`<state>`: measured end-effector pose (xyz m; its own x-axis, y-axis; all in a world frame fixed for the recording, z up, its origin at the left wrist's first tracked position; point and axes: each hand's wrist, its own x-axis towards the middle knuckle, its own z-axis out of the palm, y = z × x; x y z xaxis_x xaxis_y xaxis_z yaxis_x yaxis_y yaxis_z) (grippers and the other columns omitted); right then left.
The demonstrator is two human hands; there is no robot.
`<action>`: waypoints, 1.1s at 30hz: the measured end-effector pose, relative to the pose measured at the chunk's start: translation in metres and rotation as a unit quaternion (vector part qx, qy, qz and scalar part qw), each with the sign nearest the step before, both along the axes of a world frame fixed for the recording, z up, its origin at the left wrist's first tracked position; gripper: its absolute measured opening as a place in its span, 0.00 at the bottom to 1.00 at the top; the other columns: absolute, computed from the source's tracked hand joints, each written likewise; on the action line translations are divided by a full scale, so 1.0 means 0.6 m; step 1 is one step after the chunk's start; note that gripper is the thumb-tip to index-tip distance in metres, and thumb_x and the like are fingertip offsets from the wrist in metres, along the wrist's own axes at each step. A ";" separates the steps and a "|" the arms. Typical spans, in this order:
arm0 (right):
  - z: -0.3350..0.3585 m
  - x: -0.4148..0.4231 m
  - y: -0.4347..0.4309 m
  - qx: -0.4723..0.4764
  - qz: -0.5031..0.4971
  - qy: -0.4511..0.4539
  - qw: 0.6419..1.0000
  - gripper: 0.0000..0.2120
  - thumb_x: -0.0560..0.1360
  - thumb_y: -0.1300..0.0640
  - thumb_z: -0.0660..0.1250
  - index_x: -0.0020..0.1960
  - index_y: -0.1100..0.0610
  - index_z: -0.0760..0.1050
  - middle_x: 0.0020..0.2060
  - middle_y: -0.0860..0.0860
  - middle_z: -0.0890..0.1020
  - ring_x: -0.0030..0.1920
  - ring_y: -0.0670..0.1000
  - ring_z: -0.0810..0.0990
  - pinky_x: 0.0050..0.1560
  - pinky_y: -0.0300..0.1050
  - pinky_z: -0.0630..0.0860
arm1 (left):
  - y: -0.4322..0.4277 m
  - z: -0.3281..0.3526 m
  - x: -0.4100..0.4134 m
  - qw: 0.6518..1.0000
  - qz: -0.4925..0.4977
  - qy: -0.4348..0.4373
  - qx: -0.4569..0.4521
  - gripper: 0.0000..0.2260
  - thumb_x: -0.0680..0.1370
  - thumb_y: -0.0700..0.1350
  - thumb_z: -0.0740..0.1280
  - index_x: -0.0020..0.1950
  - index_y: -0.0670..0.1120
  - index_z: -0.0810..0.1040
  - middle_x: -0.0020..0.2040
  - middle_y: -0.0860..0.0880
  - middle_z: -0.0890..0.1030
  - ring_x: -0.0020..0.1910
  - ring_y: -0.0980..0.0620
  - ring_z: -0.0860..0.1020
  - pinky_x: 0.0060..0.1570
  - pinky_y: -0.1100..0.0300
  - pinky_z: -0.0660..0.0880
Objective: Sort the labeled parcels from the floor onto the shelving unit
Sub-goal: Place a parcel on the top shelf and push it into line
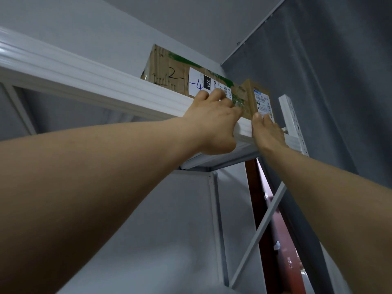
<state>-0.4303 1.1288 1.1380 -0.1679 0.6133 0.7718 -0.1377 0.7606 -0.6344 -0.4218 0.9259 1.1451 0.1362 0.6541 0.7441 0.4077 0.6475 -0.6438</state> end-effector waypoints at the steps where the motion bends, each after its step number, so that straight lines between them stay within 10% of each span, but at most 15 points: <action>1: -0.001 0.002 -0.010 -0.003 -0.004 0.007 1.000 0.34 0.80 0.36 0.39 0.77 0.53 0.62 0.72 0.61 0.69 0.72 0.64 0.66 0.71 0.67 0.62 | -0.007 -0.003 0.003 1.000 -0.002 -0.009 0.004 0.27 0.72 0.54 0.62 0.71 0.51 0.69 0.68 0.49 0.73 0.71 0.44 0.62 0.66 0.45 0.59; 11: -0.026 0.043 -0.189 -0.009 -0.066 0.157 0.985 0.13 0.83 0.47 0.53 0.53 0.53 0.71 0.59 0.58 0.77 0.62 0.60 0.73 0.65 0.60 0.68 | -0.167 -0.031 0.053 1.000 -0.006 -0.002 0.009 0.22 0.75 0.51 0.63 0.70 0.51 0.70 0.65 0.49 0.75 0.68 0.46 0.65 0.64 0.48 0.62; 19: -0.096 0.103 -0.423 0.063 0.048 0.140 0.987 0.16 0.84 0.51 0.52 0.54 0.59 0.74 0.52 0.58 0.80 0.48 0.54 0.74 0.46 0.46 0.65 | -0.358 -0.100 0.136 0.999 0.027 -0.027 0.009 0.12 0.79 0.39 0.61 0.61 0.49 0.72 0.52 0.47 0.77 0.39 0.45 0.72 0.28 0.56 0.55; 33: -0.399 0.204 -0.806 -0.011 0.248 -0.019 0.968 0.14 0.80 0.49 0.61 0.42 0.57 0.74 0.36 0.49 0.77 0.36 0.51 0.74 0.38 0.45 0.68 | -0.760 -0.428 0.218 0.951 0.107 -0.273 0.103 0.09 0.80 0.45 0.59 0.60 0.48 0.72 0.53 0.48 0.77 0.43 0.40 0.79 0.36 0.52 0.73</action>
